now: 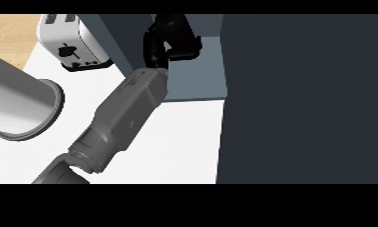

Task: Pick up the wine, place it into the cabinet and close the cabinet

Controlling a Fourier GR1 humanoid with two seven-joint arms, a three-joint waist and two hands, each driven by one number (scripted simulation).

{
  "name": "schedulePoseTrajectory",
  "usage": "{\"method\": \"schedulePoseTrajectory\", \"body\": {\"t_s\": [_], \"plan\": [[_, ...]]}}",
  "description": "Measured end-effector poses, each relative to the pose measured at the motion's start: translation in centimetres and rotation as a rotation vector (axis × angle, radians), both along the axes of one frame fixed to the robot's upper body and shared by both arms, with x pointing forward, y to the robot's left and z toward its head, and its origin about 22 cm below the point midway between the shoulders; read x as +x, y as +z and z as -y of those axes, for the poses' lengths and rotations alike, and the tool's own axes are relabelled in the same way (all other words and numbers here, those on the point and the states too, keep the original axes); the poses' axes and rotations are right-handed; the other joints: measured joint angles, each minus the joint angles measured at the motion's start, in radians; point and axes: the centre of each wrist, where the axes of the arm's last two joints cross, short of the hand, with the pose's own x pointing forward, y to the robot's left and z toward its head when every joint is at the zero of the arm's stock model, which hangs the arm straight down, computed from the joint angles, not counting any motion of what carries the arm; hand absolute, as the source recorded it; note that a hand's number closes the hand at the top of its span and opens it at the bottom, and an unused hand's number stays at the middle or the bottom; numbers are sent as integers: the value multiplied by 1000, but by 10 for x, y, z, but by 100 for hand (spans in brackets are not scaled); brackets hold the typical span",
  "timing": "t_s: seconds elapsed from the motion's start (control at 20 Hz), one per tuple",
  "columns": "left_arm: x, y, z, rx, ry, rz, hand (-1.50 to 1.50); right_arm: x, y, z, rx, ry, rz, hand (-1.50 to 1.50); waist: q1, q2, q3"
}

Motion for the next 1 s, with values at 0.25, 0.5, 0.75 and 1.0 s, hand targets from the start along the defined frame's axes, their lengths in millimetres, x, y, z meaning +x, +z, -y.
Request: {"method": "schedulePoseTrajectory", "body": {"t_s": [0.25,0.5,0.75,1.0], "plan": [[10,6,-8,144,77,-6,-150,0,-2,1,-3,4,3,-150,-7,0,1],[13,2,-15,243,115,-40,-150,1,-2,2,-3,10,14,-150,-15,2,2],[12,-5,-18,291,129,-51,-150,3,-1,2,-10,20,13,-150,-18,3,3],[14,-4,-20,309,140,-70,-150,1,-2,-1,5,33,4,-150,-23,4,1]]}}
